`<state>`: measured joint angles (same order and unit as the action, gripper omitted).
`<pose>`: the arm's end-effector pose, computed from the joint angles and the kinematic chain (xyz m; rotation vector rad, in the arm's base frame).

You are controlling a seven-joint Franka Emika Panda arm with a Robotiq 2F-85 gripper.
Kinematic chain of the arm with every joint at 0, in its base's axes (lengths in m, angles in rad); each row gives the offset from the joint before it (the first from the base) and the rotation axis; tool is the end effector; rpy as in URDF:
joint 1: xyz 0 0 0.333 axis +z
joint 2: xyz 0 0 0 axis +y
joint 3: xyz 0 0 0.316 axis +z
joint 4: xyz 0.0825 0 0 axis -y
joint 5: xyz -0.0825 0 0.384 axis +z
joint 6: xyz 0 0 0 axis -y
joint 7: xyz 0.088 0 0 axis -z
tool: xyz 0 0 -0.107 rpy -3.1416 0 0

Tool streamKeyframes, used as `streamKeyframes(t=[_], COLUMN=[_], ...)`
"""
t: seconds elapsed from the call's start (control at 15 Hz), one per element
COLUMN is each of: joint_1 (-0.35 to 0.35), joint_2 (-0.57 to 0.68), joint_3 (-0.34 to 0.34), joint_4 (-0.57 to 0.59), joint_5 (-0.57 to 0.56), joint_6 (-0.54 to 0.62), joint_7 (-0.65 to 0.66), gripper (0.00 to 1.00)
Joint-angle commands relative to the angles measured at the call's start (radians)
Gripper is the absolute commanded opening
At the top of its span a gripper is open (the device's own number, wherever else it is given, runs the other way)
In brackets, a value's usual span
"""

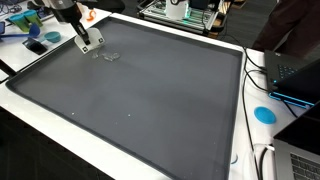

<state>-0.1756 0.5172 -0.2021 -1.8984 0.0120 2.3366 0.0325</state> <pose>0.5830 -0.2251 0.2269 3.0002 -0.6027 -0.1276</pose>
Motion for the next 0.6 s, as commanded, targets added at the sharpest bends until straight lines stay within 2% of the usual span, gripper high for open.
streamKeyframes(t=[0.0,0.53], joint_1=[-0.036,-0.045], joint_2=[0.055,0.036], joint_3=[-0.005,-0.014], joint_4=[-0.063,-0.087], joint_5=[-0.04,-0.054], joint_6=[-0.028,-0.065], joint_7=[-0.053,-0.091], gripper=[0.01,0.01])
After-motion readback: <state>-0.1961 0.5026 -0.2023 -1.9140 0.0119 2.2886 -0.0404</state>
